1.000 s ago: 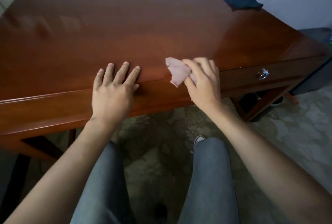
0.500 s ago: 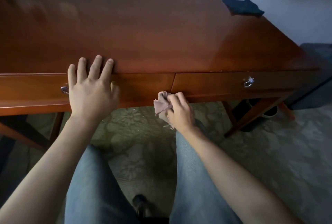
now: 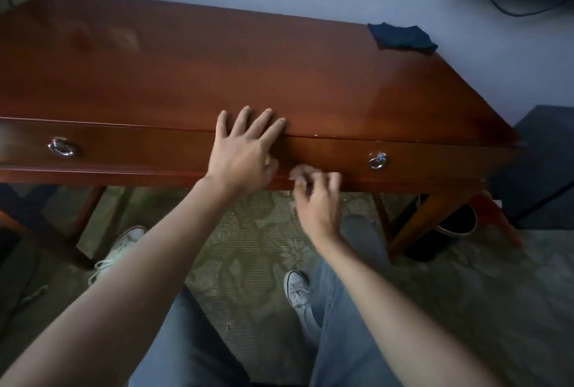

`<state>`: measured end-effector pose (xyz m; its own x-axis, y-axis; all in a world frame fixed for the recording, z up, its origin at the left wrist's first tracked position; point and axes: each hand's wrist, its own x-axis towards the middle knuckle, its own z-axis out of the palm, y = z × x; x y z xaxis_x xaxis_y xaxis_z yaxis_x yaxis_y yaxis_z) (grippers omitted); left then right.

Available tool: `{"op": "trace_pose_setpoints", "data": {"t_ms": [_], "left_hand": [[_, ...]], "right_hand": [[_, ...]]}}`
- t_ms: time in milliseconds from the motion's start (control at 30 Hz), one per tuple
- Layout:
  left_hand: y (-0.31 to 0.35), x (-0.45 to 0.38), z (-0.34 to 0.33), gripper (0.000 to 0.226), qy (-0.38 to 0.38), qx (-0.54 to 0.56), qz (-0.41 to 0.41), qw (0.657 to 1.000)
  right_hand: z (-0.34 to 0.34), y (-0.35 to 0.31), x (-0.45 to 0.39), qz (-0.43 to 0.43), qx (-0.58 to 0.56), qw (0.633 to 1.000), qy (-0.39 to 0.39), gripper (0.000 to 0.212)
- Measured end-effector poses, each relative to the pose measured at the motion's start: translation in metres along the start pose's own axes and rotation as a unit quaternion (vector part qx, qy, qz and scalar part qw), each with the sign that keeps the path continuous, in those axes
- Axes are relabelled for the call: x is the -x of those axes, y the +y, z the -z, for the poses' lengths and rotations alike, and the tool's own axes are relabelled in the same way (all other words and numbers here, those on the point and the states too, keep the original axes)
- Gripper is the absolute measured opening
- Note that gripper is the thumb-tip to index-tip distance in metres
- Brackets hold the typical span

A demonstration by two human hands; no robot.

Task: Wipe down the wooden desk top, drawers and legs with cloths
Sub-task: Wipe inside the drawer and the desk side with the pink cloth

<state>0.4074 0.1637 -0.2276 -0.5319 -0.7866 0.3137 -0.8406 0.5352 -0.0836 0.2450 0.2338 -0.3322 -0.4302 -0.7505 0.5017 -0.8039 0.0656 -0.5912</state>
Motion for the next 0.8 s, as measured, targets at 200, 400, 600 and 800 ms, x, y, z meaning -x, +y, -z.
{"op": "trace_pose_setpoints", "data": {"t_ms": [200, 400, 600, 800], "left_hand": [[0.008, -0.001, -0.007, 0.086, 0.003, -0.031, 0.024, 0.999], [0.008, -0.003, -0.010, 0.090, 0.000, -0.027, 0.019, 0.999], [0.009, -0.004, -0.010, 0.088, 0.014, -0.011, 0.024, 1.000], [0.009, -0.004, -0.015, 0.081, 0.033, -0.020, 0.027, 0.999]], "right_hand": [[-0.012, -0.006, -0.002, 0.124, 0.012, 0.991, -0.054, 0.021], [0.048, 0.074, -0.023, -0.049, 0.002, 0.995, 0.082, 0.022], [0.034, 0.063, -0.022, -0.101, -0.028, 0.990, 0.091, 0.017], [-0.050, -0.044, 0.020, 0.025, -0.102, 0.994, -0.006, 0.031]]}}
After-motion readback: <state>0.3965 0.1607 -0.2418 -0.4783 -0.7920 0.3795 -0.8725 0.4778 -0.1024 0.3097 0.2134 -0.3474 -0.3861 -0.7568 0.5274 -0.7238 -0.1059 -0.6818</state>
